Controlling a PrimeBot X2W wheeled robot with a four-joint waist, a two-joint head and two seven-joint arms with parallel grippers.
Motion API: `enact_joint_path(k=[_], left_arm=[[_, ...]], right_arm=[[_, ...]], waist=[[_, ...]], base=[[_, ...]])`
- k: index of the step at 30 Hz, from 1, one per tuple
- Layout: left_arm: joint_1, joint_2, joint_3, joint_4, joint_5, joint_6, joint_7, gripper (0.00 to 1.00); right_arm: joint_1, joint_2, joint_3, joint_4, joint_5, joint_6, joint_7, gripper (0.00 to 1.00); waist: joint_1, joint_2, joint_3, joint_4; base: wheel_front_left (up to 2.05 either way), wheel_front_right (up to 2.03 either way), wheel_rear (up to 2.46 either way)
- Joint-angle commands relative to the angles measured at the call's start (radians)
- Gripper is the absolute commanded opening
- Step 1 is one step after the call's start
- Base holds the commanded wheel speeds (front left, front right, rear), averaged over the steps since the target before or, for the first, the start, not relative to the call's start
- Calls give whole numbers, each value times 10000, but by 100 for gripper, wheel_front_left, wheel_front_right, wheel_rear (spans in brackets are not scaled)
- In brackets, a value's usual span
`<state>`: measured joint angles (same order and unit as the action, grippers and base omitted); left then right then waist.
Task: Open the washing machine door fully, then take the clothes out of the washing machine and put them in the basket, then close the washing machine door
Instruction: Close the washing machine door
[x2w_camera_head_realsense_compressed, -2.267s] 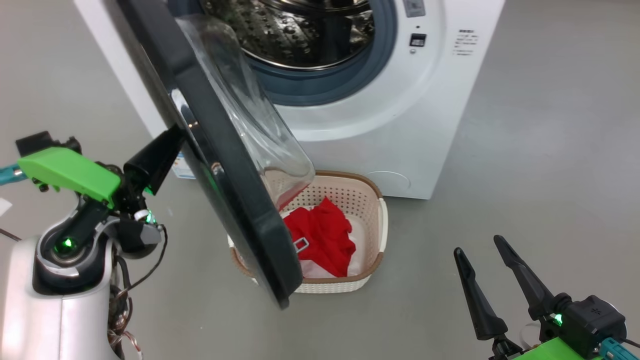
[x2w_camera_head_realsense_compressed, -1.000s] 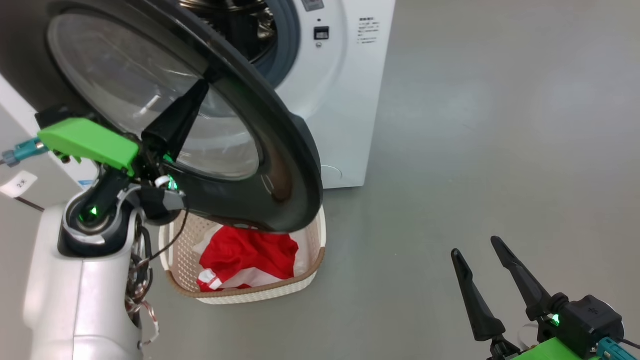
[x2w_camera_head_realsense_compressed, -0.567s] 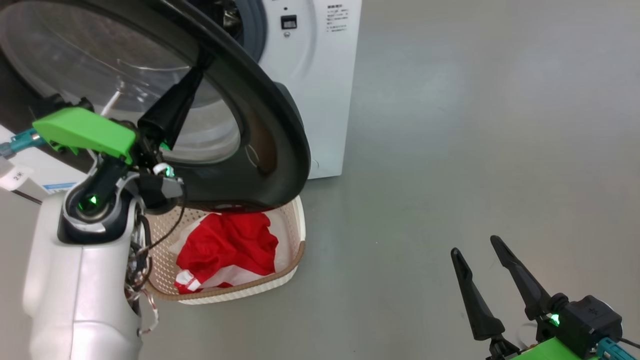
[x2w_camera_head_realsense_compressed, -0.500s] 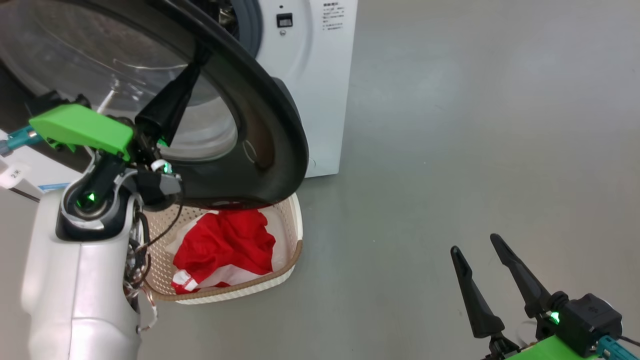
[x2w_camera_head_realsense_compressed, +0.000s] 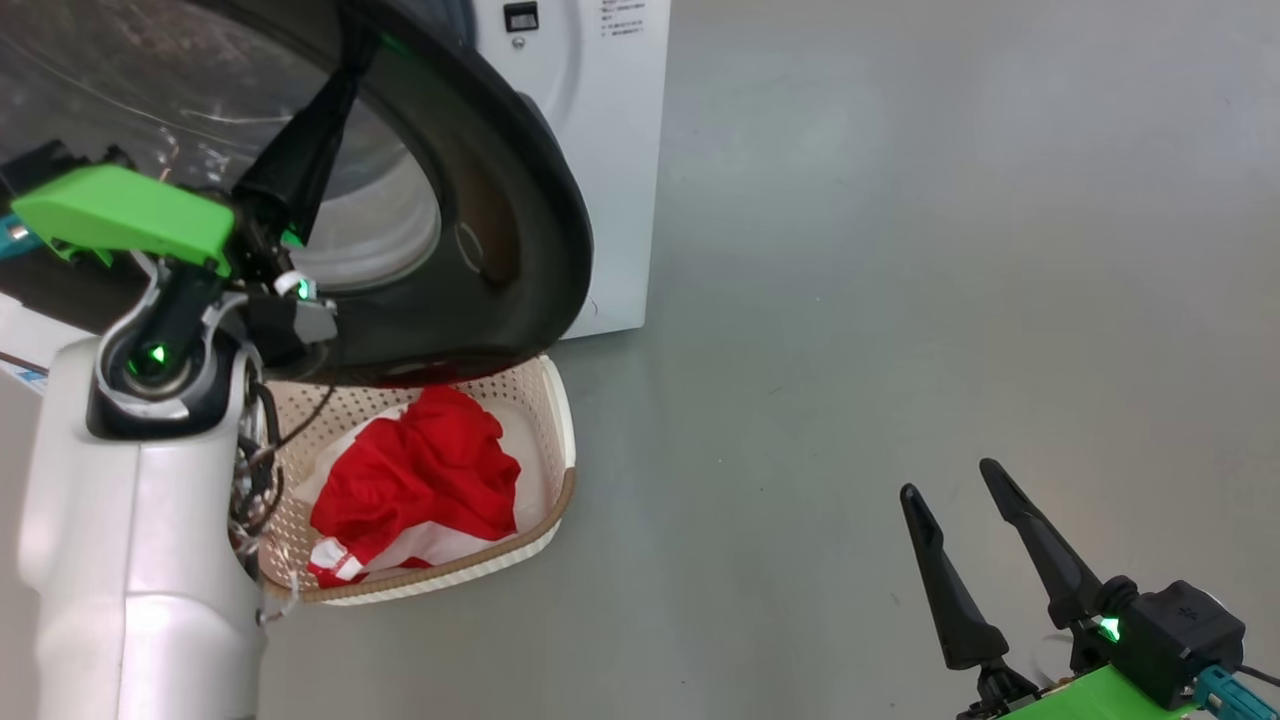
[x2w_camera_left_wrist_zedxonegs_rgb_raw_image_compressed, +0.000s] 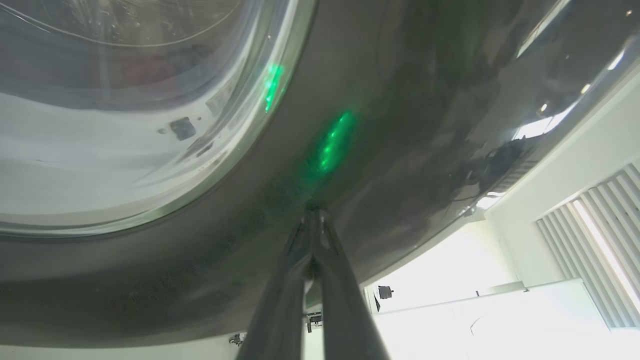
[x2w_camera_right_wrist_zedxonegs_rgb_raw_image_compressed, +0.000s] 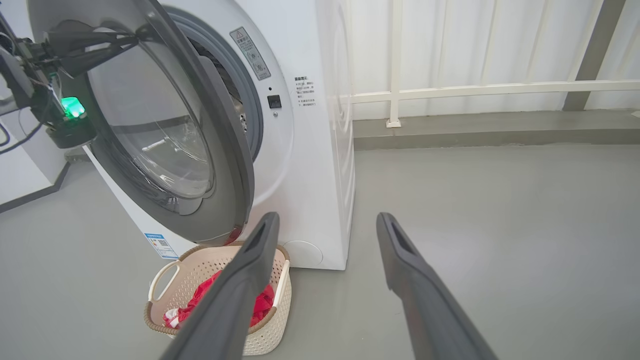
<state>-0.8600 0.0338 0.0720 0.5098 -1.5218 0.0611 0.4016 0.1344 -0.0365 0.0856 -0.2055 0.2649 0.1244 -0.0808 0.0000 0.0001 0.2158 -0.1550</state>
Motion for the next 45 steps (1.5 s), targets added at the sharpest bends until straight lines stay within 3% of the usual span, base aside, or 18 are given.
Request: enact_joint_path(k=[1,31,45], left_arm=[[-414,354,229,-192,89,-111,-58,0],[-2042,605,390,1257,450,-696,-760,0],[-1091,371,-45,1154,671,-1040,-902,0]], right_arm=[[-397,-137,294,-247,147,63,-126,100],[-761,-137,446,-8,255,63,-320,100],[-657,-137,379,181,399,63,-410,100]], waist=[[0,-1,63,-71],[0,-1,825,-638],[0,-1,323,-386]], base=[[0,0,0],[0,0,0],[0,0,0]])
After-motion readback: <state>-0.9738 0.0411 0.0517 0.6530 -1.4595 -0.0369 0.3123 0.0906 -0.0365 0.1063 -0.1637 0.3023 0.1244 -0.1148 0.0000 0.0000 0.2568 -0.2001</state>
